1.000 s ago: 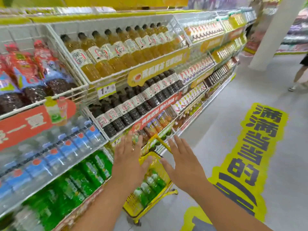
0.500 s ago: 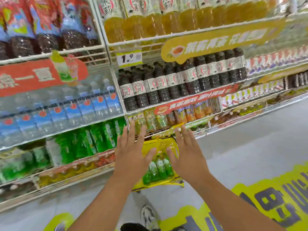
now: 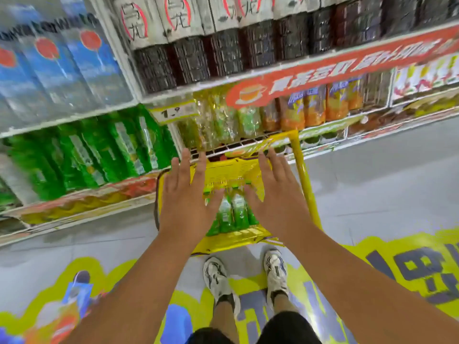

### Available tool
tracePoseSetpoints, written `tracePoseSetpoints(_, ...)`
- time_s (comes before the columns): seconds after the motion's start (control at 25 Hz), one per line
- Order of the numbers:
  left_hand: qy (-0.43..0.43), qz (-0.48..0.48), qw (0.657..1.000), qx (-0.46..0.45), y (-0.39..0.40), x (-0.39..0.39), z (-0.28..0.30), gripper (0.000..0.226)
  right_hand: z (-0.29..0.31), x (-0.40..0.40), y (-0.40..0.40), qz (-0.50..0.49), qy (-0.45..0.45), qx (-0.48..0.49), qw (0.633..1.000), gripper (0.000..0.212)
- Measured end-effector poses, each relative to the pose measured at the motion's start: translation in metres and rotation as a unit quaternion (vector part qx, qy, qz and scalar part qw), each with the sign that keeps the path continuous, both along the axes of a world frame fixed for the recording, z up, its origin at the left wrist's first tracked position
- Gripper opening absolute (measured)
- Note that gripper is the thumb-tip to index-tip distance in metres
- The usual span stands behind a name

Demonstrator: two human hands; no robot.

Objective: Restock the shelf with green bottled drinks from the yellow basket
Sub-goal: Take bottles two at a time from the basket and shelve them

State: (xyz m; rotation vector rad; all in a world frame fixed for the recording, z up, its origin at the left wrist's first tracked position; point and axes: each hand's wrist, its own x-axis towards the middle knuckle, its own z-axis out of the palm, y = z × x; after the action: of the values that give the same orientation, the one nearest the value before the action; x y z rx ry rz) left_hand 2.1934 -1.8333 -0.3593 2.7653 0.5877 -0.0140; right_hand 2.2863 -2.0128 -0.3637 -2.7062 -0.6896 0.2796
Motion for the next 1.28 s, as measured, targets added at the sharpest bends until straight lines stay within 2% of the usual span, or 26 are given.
tracePoseSetpoints(0.28, 0.068, 0.083, 0.992, -0.063, -0.024, 0.003, -0.175, 0.087, -0.171, 0.005, -0.008, 0.027, 0.105, -0.024, 0.994, 0.081)
tracePoseSetpoints(0.48, 0.095, 0.121, 0.984, -0.092, -0.026, -0.003, -0.278, 0.09, -0.256, 0.009, -0.001, 0.049, 0.174, -0.08, 0.98, 0.084)
tracePoseSetpoints(0.6, 0.108, 0.145, 0.977, -0.111, -0.018, -0.001, -0.323, 0.091, -0.298, 0.012, 0.014, 0.025, 0.209, -0.09, 0.973, 0.087)
tracePoseSetpoints(0.72, 0.125, 0.19, 0.961, -0.158, -0.011, 0.002, -0.36, 0.094, -0.333, 0.012, 0.03, -0.016, 0.249, -0.089, 0.964, 0.084)
tracePoseSetpoints(0.8, 0.127, 0.222, 0.946, -0.201, -0.009, 0.003, -0.378, 0.094, -0.356, 0.011, 0.036, -0.078, 0.286, -0.083, 0.952, 0.077)
tracePoseSetpoints(0.96, 0.145, 0.292, 0.915, -0.238, -0.004, 0.006, -0.398, 0.089, -0.387, 0.005, 0.047, -0.216, 0.358, -0.044, 0.907, 0.039)
tracePoseSetpoints(1.04, 0.15, 0.313, 0.908, -0.236, 0.0, 0.01, -0.403, 0.088, -0.398, 0.003, 0.051, -0.254, 0.348, -0.046, 0.901, 0.029)
tracePoseSetpoints(1.12, 0.158, 0.33, 0.901, -0.231, 0.006, 0.012, -0.41, 0.089, -0.409, 0.0, 0.058, -0.258, 0.35, -0.055, 0.899, 0.04)
tracePoseSetpoints(1.2, 0.182, 0.351, 0.889, -0.23, 0.011, 0.012, -0.418, 0.086, -0.417, -0.003, 0.063, -0.25, 0.371, -0.058, 0.892, 0.064)
tracePoseSetpoints(1.28, 0.217, 0.367, 0.876, -0.226, 0.015, 0.011, -0.423, 0.079, -0.423, -0.004, 0.066, -0.254, 0.376, -0.059, 0.889, 0.071)
